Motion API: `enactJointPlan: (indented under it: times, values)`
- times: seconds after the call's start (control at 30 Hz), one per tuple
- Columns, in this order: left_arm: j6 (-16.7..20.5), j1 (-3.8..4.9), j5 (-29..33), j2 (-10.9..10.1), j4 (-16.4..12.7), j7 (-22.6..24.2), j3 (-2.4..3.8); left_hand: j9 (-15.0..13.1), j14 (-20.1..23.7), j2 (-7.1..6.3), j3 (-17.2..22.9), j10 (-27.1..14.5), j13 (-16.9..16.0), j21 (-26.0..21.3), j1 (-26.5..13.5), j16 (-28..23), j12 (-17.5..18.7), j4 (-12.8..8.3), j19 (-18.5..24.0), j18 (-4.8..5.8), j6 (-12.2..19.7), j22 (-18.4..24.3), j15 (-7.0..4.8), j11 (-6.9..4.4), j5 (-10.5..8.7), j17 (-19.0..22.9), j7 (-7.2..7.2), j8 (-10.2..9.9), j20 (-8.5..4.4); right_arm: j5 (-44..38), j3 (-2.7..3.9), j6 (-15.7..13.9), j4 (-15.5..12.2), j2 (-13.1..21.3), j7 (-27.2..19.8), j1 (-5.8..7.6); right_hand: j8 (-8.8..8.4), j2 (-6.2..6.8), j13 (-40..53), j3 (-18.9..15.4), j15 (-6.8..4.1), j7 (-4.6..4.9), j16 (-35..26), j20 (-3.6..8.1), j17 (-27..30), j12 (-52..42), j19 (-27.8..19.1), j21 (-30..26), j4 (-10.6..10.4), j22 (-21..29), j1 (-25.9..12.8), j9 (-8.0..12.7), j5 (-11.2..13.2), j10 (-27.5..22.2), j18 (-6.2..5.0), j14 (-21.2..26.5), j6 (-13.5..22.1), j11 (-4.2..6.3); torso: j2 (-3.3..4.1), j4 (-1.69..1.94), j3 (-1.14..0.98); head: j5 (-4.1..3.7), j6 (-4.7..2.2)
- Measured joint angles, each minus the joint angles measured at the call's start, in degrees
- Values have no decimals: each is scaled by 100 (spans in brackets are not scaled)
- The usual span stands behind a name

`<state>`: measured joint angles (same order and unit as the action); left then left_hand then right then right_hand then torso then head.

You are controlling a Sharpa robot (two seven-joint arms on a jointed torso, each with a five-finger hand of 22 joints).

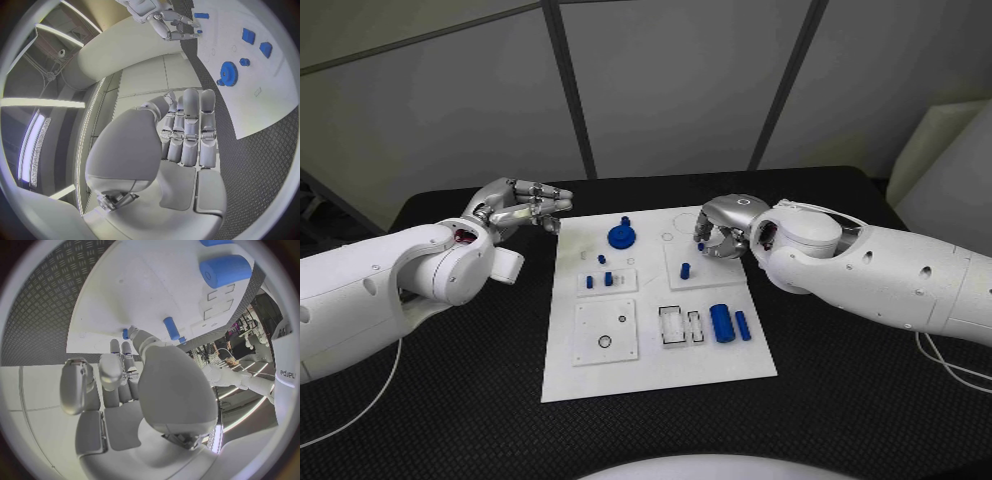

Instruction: Assemble the parts on the task board

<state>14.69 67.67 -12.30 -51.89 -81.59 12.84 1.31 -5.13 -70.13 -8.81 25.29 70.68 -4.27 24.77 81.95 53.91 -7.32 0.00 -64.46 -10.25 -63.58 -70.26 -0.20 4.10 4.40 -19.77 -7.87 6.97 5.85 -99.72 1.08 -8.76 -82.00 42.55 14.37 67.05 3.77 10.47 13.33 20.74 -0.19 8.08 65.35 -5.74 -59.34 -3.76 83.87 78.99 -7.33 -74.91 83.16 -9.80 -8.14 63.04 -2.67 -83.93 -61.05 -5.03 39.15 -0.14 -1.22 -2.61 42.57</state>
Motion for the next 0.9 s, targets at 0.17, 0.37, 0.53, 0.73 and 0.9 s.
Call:
enactJointPlan:
  times: [0.17,0.37,0.53,0.73,0.9]
  values:
    - [19,0,155,-7,-4,33,0,-6,0,0,0,0,-1,-22,0,-21,0,0,0,0,0,0,0,0,0,0,0,0,0,-25,-1,99,27,-34,14,-25,0,-66,-93,93,0,-6,38,0,-8,0,0,31,93,0,65,8,-35,65,0,0,-65,8,0,0,-3,49,13]
    - [57,-1,270,-6,-7,82,0,-5,0,23,0,0,-5,-22,-22,-21,0,0,0,1,0,13,0,0,0,6,0,0,0,-51,13,164,48,-75,16,-28,39,-139,-212,234,0,-45,-12,0,136,-1,0,128,211,0,139,9,-83,218,0,0,-209,53,0,0,-5,78,21]
    - [100,-1,364,-6,-2,128,1,-5,0,22,0,0,-4,-22,-22,-21,0,0,0,0,0,13,0,0,0,6,0,0,0,-72,20,173,81,-107,16,-30,39,-201,-326,335,0,-62,-12,0,140,-3,0,155,299,0,74,4,-83,318,0,0,-288,71,0,0,-6,88,34]
    - [129,-1,433,-3,4,159,1,-4,0,22,0,0,-4,-22,-22,-21,0,0,0,1,0,13,0,0,0,7,0,0,0,-101,24,166,91,-124,45,-37,73,-360,-405,446,-44,-116,29,16,140,1,15,275,413,0,83,-9,-81,577,0,-1,-474,127,-1,0,-6,93,46]
    - [136,-1,467,2,14,167,1,-4,0,22,0,0,-4,-22,-22,-21,0,0,0,1,0,18,0,0,1,12,0,0,0,-150,23,131,79,-135,96,-50,124,-437,-432,483,-88,-143,47,64,180,-18,20,440,499,0,94,-64,-80,762,0,-3,-598,204,-2,0,-6,86,57]
